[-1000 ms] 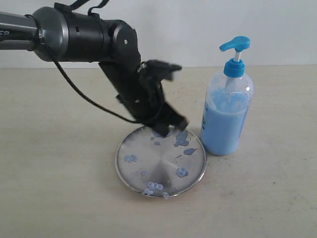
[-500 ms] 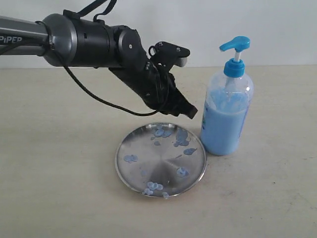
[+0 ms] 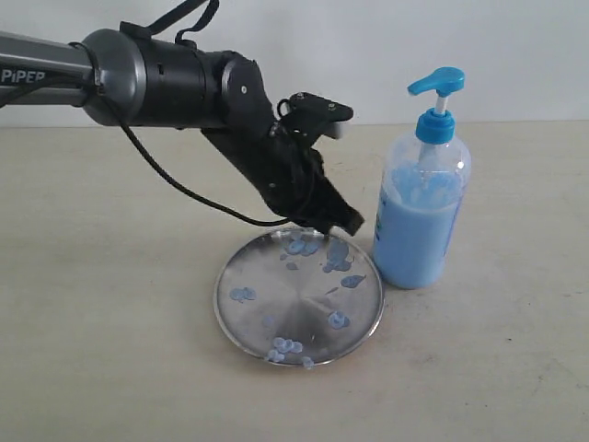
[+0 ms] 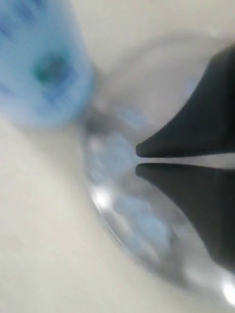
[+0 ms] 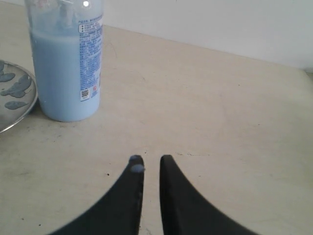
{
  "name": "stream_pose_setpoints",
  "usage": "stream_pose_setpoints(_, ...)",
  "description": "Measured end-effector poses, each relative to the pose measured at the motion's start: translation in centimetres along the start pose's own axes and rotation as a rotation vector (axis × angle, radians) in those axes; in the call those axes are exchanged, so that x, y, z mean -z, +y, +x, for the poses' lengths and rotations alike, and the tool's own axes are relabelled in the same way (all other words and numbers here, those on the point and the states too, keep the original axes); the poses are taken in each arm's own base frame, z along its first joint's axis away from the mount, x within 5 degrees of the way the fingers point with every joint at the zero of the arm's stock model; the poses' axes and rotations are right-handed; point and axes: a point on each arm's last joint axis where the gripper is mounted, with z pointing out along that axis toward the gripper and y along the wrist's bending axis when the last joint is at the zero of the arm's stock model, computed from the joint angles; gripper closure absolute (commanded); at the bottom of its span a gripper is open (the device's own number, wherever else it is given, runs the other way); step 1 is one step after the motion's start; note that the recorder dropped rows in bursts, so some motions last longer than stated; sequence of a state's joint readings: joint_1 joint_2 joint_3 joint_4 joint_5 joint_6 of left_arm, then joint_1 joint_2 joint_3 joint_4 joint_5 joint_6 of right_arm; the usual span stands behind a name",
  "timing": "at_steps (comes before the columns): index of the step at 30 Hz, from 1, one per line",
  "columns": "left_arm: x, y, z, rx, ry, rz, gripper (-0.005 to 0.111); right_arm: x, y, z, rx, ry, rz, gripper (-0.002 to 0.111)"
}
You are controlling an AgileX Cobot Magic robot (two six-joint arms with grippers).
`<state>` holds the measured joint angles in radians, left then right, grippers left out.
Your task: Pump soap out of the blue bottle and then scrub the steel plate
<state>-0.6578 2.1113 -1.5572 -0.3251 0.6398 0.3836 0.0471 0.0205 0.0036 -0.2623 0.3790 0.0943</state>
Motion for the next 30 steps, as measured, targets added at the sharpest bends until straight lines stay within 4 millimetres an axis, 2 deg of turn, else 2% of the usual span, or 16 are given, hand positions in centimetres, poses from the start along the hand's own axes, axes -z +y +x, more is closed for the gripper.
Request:
stream_pose_setpoints(2,-0.3,-1.2,0.0,-0.033,-0.001,0.117,0.102,0.0,0.0,0.0,0.0,0.0,0.0,0.106)
stream_pose_setpoints(6,0.2,-2.6,2.8,-0.258,0.274,0.31,0.102,0.0,0.0,0.0,0.0,0.0,0.0,0.106)
stream_pose_setpoints(9,1.0,-0.2,3.7,-0.341,0.419,0.077,0.102,0.0,0.0,0.0,0.0,0.0,0.0,0.106)
stream_pose_setpoints(12,1.5,2.2,2.0,-0.208,0.258,-0.187,0.102,0.0,0.0,0.0,0.0,0.0,0.0,0.106)
stream_pose_setpoints(14,1.4,2.4,0.6,-0.104,0.089,-0.208,0.102,0.0,0.0,0.0,0.0,0.0,0.0,0.106)
stream_pose_setpoints(16,1.2,1.5,0.2,-0.102,0.039,-0.132,0.102,0.0,0.0,0.0,0.0,0.0,0.0,0.106)
stream_pose_setpoints(19,1.2,0.0,1.7,-0.297,0.21,0.026,0.102,0.0,0.0,0.0,0.0,0.0,0.0,0.106)
stream_pose_setpoints(20,1.4,-0.2,3.2,-0.427,0.375,0.063,0.102,0.0,0.0,0.0,0.0,0.0,0.0,0.106)
stream_pose_setpoints(21,1.5,0.3,3.6,-0.466,0.428,0.031,0.102,0.0,0.0,0.0,0.0,0.0,0.0,0.106)
stream_pose_setpoints(22,1.7,1.8,3.5,-0.509,0.465,-0.13,0.102,0.0,0.0,0.0,0.002,0.0,0.001,0.106)
stream_pose_setpoints(23,1.7,2.3,3.1,-0.479,0.432,-0.198,0.102,0.0,0.0,0.0,0.002,0.0,0.001,0.106)
stream_pose_setpoints(24,1.4,2.9,1.8,-0.39,0.264,-0.259,0.102,0.0,0.0,0.0,0.002,0.0,0.001,0.106)
stream_pose_setpoints(26,0.9,1.3,0.6,-0.333,0.104,-0.119,0.102,0.0,0.0,0.0,0.002,0.0,0.001,0.106)
stream_pose_setpoints(27,0.9,0.6,0.8,-0.355,0.113,-0.045,0.102,0.0,0.0,0.0,0.002,0.0,0.001,0.106)
stream_pose_setpoints(29,1.4,-0.9,3.2,-0.618,0.345,0.18,0.102,0.0,0.0,0.0,0.002,0.0,0.001,0.106)
stream_pose_setpoints(30,1.5,-0.5,3.5,-0.664,0.39,0.154,0.102,0.0,0.0,0.0,0.002,0.0,0.001,0.106)
